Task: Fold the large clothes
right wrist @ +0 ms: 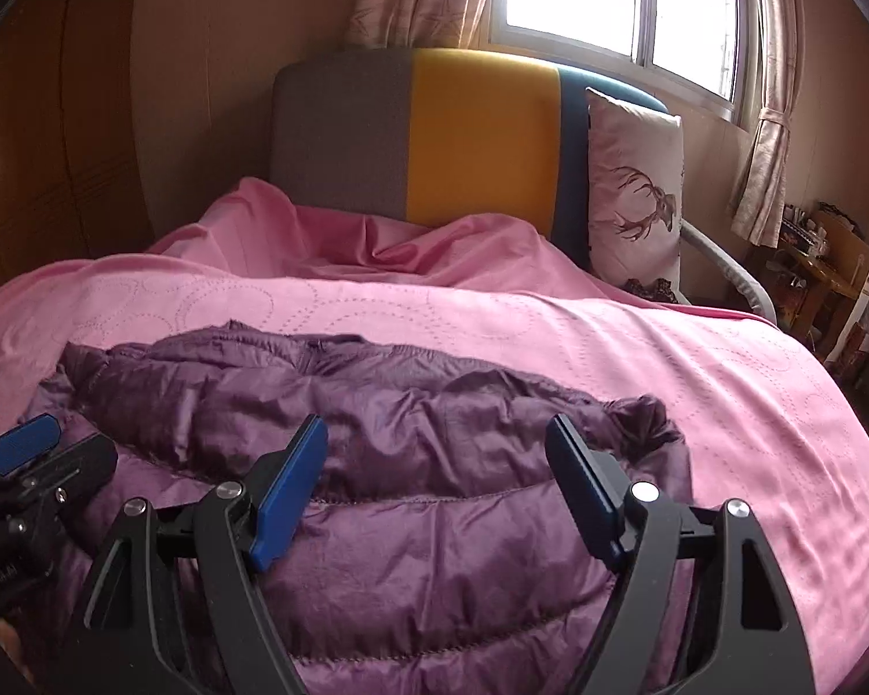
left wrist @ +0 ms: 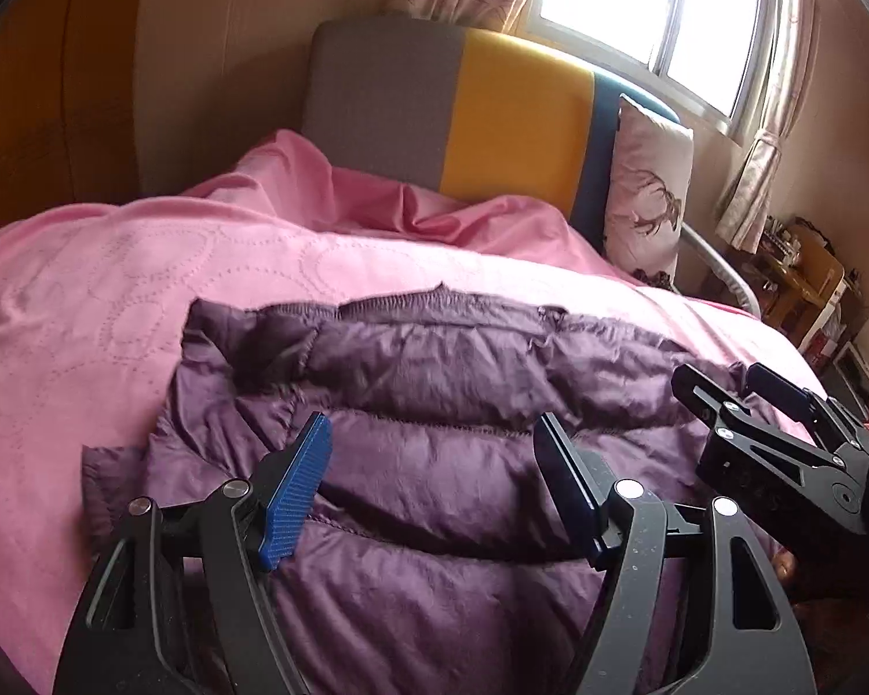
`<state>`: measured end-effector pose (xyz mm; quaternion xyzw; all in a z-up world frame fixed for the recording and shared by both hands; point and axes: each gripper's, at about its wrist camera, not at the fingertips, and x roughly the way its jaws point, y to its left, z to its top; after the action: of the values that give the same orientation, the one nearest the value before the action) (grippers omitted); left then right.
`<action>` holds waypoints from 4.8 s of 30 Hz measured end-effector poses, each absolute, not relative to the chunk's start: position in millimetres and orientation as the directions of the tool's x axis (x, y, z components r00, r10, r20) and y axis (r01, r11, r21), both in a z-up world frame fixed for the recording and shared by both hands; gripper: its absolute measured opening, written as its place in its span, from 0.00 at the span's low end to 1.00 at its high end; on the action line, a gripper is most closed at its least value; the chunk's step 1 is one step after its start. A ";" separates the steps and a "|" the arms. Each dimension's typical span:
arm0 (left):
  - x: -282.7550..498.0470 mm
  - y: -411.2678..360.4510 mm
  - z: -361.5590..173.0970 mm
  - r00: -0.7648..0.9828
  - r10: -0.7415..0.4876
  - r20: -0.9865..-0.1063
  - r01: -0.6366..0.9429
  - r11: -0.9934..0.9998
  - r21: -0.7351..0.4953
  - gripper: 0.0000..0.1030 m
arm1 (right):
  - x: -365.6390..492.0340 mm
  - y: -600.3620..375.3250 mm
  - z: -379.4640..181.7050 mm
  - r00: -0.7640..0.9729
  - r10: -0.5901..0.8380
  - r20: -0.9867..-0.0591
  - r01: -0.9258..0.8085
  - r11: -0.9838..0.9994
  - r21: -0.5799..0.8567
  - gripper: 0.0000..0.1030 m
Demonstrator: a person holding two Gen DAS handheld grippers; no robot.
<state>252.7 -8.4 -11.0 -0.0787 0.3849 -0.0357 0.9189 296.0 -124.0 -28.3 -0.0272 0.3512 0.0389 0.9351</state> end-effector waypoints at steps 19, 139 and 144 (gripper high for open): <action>262.7 -25.8 -60.1 0.670 -0.020 -0.742 -0.006 0.999 -0.033 0.70 | 320.2 -111.6 -89.7 0.674 -0.055 -0.736 -0.059 0.990 -0.128 0.79; 29.7 119.7 -11.2 0.545 -0.348 -0.763 0.063 0.924 -0.377 0.35 | 44.9 -280.6 -68.3 0.570 0.407 -0.714 0.013 0.864 0.503 0.58; 39.8 120.8 23.3 0.669 -0.320 -0.671 0.062 0.923 -0.379 0.46 | 45.5 -282.5 -23.4 0.718 0.238 -0.655 0.040 0.924 0.380 0.60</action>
<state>39.8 120.8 23.3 -0.1644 0.3928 -0.1063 0.8985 45.5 -282.5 -23.4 0.1869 0.3717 0.0544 0.9077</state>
